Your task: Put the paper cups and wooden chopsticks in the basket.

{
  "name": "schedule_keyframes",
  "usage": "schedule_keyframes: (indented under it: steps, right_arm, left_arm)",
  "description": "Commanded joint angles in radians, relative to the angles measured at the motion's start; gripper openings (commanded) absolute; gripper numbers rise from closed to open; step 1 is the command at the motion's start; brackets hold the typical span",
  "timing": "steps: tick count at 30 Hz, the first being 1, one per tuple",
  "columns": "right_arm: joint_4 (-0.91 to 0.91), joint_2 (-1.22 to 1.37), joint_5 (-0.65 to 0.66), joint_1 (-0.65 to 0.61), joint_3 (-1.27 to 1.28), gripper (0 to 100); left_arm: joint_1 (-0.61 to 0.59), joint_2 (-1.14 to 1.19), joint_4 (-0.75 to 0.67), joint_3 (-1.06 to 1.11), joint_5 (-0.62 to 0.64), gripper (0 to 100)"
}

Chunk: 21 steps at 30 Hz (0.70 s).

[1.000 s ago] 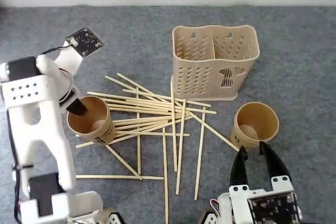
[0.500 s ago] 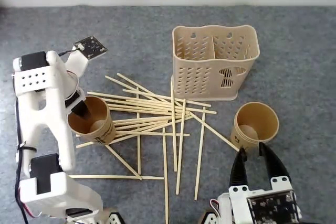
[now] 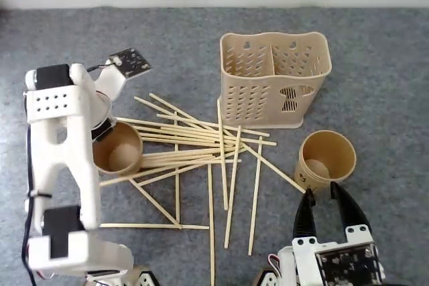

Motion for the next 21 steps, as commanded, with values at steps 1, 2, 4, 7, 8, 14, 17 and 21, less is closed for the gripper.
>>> schedule_keyframes:
  steps: [1,2,4,7,8,14,17,21]
  right_arm:
    - [0.005,0.004,0.014,-0.008,-0.002,12.9]
    - [0.005,0.004,0.014,-0.008,-0.002,12.9]
    - [0.005,0.004,0.012,-0.008,-0.002,12.9]
    - [0.005,0.004,0.011,-0.008,-0.003,12.9]
    - [0.005,0.004,0.009,-0.008,-0.003,12.9]
    - [0.005,0.004,0.009,-0.008,-0.006,12.9]
    - [0.005,0.004,0.009,-0.008,-0.006,12.9]
    - [0.008,0.004,0.009,-0.008,-0.028,12.9]
  left_arm:
    - [0.054,-0.18,0.025,-0.039,0.061,1]
    - [0.077,-0.219,0.025,-0.039,0.094,1]
    - [0.133,-0.287,0.025,-0.039,0.15,1]
    - [0.235,-0.37,0.025,-0.041,0.245,1]
    - [0.27,-0.391,0.025,-0.042,0.272,1]
    - [0.462,-0.446,-0.052,-0.045,0.485,1]
    - [0.506,-0.446,-0.118,-0.045,0.605,1]
    - [0.577,-0.448,-0.19,-0.045,0.698,1]
